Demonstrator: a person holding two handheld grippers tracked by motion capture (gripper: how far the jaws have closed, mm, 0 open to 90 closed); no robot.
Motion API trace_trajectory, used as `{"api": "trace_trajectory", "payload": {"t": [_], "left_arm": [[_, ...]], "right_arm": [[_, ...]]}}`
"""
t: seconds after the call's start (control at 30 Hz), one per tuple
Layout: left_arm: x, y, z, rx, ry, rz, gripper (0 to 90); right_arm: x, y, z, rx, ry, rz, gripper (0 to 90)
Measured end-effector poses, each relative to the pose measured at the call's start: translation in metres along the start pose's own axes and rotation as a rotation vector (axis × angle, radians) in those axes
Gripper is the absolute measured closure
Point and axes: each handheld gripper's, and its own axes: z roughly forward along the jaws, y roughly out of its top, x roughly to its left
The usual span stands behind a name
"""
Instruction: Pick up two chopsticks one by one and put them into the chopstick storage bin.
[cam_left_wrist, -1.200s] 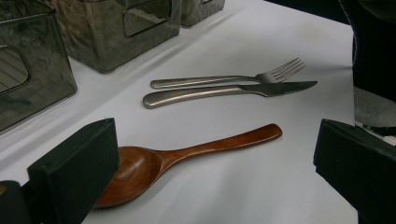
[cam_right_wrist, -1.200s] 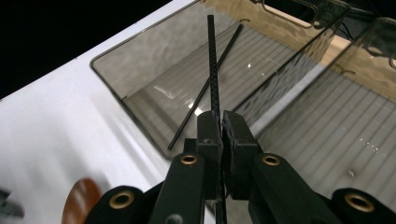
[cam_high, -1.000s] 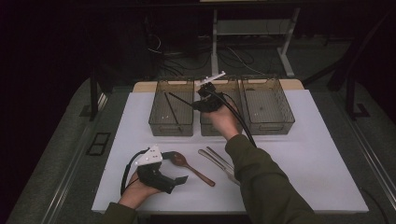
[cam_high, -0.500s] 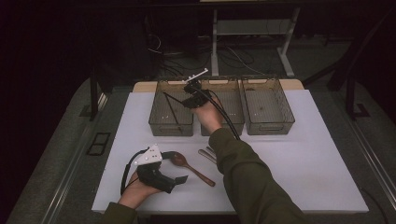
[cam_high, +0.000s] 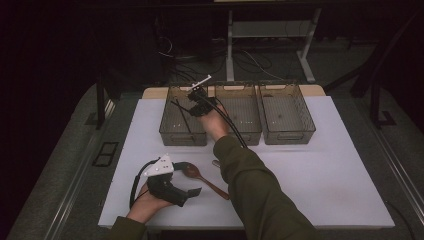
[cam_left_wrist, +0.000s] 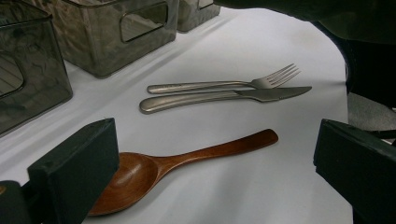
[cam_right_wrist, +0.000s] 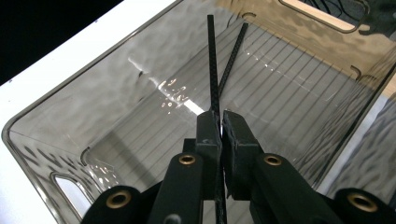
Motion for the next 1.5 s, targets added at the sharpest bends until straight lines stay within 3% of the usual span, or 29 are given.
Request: {"api": "trace_trajectory", "payload": {"t": [0.3, 0.73, 0.87, 1.13, 1.5], "left_arm": [[0.000, 0.000, 0.000, 0.004, 0.001, 0.004, 0.0], [0.000, -0.001, 0.000, 0.011, 0.007, 0.008, 0.0], [0.000, -0.001, 0.000, 0.013, 0.012, 0.008, 0.0], [0.001, -0.002, 0.000, 0.027, 0.022, 0.015, 0.0], [-0.001, -0.003, 0.001, 0.033, 0.033, 0.006, 0.0]], "right_arm": [[0.000, 0.000, -0.010, -0.020, 0.048, -0.015, 73.1], [-0.005, -0.014, -0.045, -0.093, 0.114, -0.046, 47.9], [-0.008, -0.024, -0.059, -0.126, 0.135, -0.084, 40.9], [-0.024, -0.053, -0.087, -0.168, 0.161, -0.117, 35.8], [-0.051, -0.100, -0.131, -0.239, 0.174, -0.084, 33.5]]}}
